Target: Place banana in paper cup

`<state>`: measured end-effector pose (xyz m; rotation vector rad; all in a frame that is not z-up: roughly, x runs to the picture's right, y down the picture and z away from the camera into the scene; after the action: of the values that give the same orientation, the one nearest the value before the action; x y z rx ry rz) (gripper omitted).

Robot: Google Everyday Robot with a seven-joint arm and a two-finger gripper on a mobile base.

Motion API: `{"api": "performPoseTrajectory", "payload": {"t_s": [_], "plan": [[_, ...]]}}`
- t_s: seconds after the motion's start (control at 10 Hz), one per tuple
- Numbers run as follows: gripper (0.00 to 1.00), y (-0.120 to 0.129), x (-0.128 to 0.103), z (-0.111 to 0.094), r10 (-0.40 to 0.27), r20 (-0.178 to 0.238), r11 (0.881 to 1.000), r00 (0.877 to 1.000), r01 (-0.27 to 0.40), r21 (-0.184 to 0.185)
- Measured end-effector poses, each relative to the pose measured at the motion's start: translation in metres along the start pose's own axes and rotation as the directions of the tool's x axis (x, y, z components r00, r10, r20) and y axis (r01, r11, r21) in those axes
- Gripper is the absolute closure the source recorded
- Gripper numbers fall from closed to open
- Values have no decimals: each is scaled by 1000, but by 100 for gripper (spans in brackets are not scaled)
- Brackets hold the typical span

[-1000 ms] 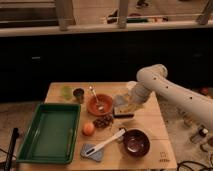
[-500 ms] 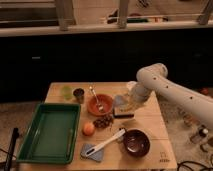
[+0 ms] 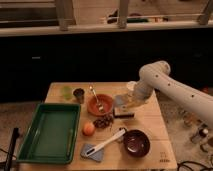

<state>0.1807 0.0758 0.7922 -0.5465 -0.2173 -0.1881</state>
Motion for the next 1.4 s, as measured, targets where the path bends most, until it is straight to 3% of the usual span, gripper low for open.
{"api": "performPoseTrajectory", "payload": {"t_s": [0.4, 1.4], "plan": [[100, -9, 11, 2, 8, -7, 1000, 1000, -8, 1], [100, -47, 46, -13, 11, -35, 998, 999, -9, 67]]}}
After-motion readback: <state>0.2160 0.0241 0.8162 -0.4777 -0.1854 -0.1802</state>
